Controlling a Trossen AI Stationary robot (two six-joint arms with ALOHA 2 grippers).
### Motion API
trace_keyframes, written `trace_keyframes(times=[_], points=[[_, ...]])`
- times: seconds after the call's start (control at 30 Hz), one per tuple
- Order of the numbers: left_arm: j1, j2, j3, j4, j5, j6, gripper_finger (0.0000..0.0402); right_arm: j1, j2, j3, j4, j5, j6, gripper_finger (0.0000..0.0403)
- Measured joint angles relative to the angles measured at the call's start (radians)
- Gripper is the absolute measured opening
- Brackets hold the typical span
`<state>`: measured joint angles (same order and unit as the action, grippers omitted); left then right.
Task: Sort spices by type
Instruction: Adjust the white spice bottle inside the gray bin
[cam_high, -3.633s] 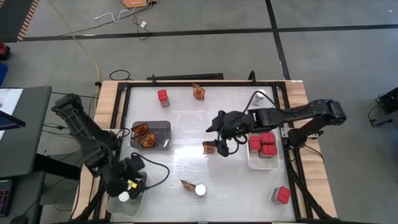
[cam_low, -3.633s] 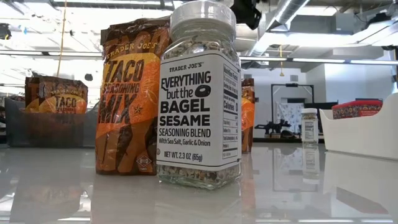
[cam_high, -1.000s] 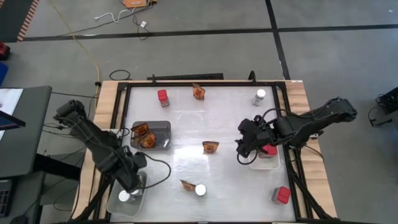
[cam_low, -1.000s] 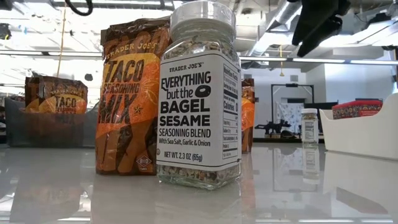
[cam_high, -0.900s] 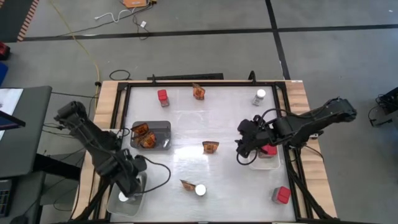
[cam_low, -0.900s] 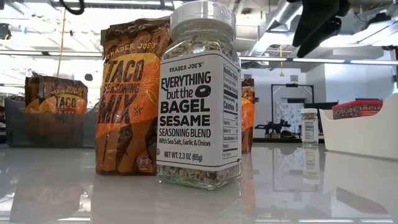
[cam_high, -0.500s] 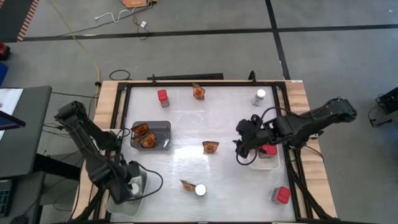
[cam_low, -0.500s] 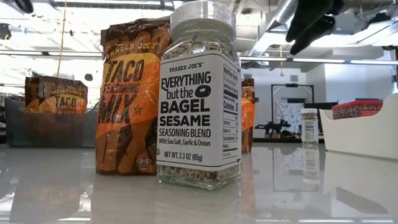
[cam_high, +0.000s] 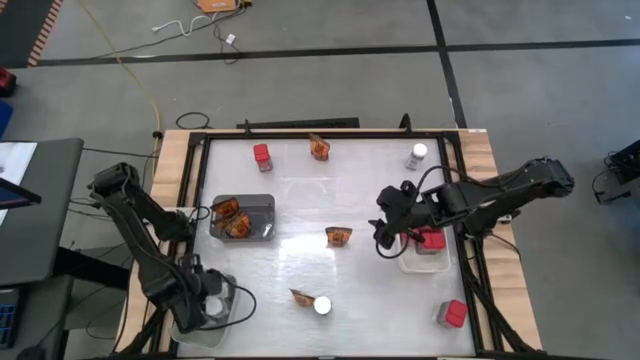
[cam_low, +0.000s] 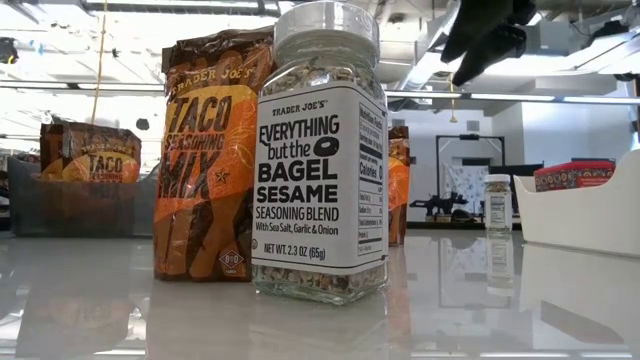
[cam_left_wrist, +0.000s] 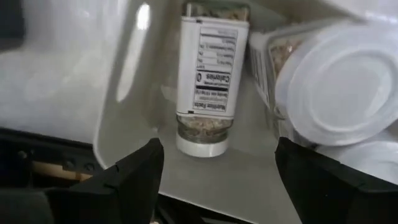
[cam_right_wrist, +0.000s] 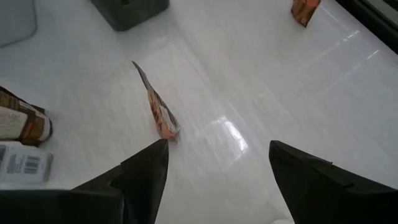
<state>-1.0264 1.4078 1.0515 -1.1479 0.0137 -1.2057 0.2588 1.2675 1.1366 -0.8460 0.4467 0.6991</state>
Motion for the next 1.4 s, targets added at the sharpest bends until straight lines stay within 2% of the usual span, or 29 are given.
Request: trace_keyframes(times=[0.23, 0.6, 0.8, 0.93, 1.17, 1.4], points=[[-0.001, -0.001, -0.043, 0.05, 0.007, 0.14, 0.0295, 0.0, 0.0, 0.0, 0.02, 0.0, 0.014, 0.0306], [0.003, -0.004, -0.159, 0.192, 0.031, 0.139, 0.0295, 0.0, 0.0, 0.0, 0.021, 0.0, 0.018, 0.0306], [0.005, -0.005, -0.189, 0.217, 0.033, 0.142, 0.0294, 0.0, 0.0, 0.0, 0.021, 0.0, 0.032, 0.0306], [0.005, -0.005, -0.217, 0.264, 0.033, 0.151, 0.0272, 0.0, 0.0, 0.0, 0.021, 0.0, 0.034, 0.0306], [0.005, -0.004, -0.253, 0.297, 0.019, 0.078, 0.0221, 0.0, 0.0, 0.0, 0.022, -0.001, 0.053, 0.0306], [0.005, -0.003, -0.253, 0.3, 0.01, 0.078, 0.021, 0.0, 0.0, 0.0, 0.024, -0.001, 0.054, 0.0306]])
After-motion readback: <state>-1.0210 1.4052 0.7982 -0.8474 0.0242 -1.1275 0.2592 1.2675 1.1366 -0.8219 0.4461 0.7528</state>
